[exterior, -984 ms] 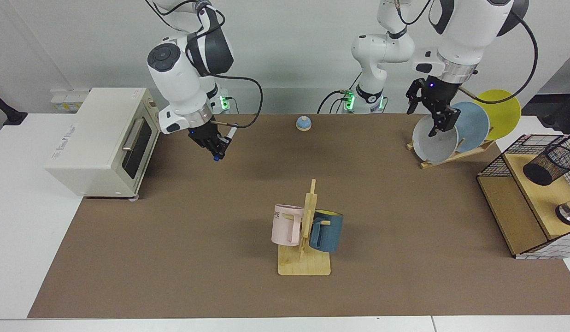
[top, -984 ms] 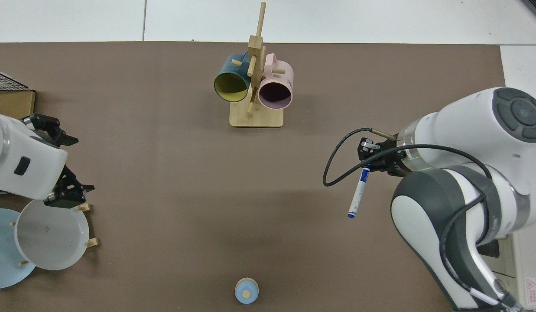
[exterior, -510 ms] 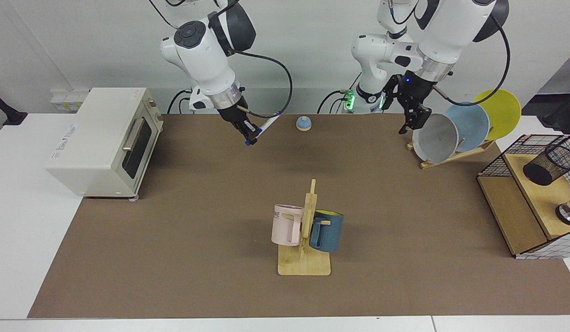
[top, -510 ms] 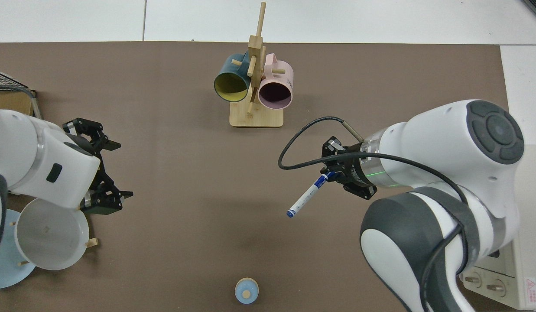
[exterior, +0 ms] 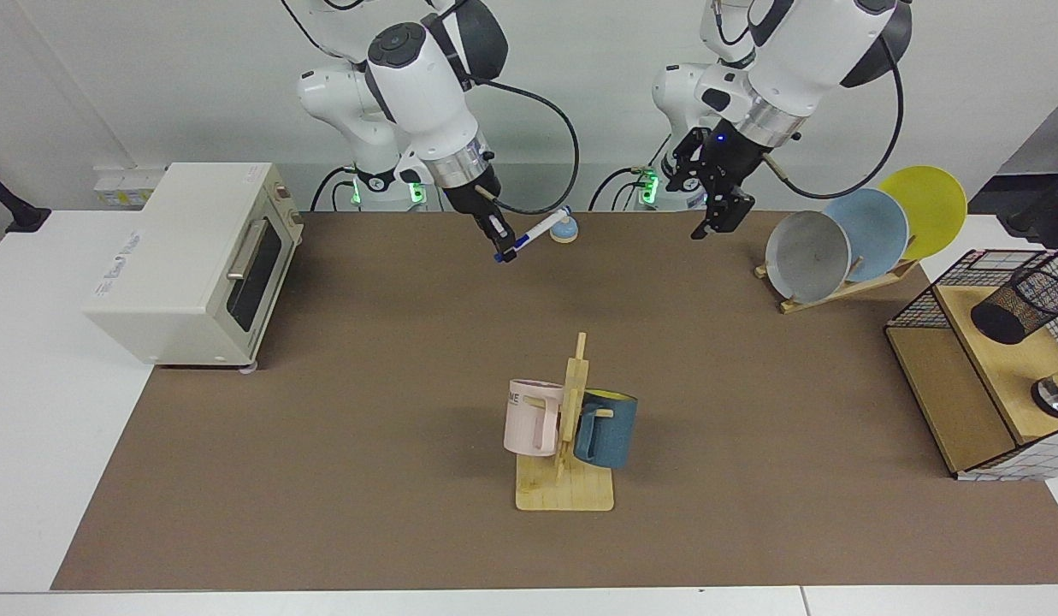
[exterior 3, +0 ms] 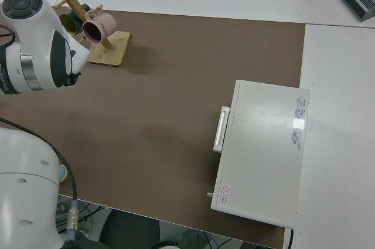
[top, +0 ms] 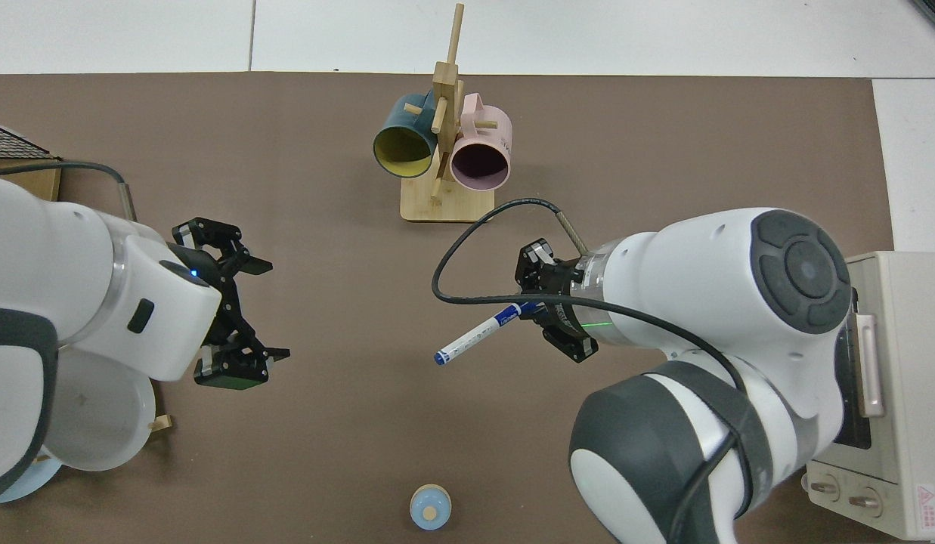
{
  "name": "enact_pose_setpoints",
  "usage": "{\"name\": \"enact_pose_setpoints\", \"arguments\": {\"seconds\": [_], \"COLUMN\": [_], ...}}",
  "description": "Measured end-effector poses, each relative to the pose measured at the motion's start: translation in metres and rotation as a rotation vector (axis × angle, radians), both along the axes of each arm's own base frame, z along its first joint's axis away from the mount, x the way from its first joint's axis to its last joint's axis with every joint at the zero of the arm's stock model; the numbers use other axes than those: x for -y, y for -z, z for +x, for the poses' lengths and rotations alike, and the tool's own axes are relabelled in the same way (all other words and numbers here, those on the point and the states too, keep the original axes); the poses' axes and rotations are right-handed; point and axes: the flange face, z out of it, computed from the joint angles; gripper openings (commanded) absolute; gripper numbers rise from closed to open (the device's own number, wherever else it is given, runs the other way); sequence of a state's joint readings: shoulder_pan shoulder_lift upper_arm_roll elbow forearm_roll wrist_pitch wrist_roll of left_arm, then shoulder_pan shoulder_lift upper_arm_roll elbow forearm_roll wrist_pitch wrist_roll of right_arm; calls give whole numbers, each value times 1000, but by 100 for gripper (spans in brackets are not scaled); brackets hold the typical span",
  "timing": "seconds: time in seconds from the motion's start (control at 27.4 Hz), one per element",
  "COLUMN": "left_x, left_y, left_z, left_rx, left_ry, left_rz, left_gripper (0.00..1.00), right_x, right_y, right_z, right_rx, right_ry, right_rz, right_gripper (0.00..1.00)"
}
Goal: Put markers into pen holder
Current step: 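Close the left gripper on the marker held by the right gripper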
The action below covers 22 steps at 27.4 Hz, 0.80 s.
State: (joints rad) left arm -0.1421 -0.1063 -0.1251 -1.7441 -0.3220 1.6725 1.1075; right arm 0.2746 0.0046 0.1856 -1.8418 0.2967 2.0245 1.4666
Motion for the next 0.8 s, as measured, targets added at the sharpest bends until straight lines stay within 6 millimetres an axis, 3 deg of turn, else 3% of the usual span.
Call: {"name": "enact_pose_setpoints", "arguments": {"seconds": [0.33, 0.55, 0.8], "left_x": [69, 90, 107], "left_y": [2, 11, 28], "left_z": [-32, -56, -65], "left_rx": [91, 121, 130], "left_ry": [98, 125, 100], "left_rz": [-31, -34, -39], "left_gripper": [100, 100, 100], "right_x": [-13, -14, -26], "right_y": [4, 7, 8], "right_z": [2, 5, -1], "right_rx": [-20, -36, -54], "right_ry": [137, 210, 237], "right_rz": [24, 33, 37], "right_gripper": [0, 0, 0]}}
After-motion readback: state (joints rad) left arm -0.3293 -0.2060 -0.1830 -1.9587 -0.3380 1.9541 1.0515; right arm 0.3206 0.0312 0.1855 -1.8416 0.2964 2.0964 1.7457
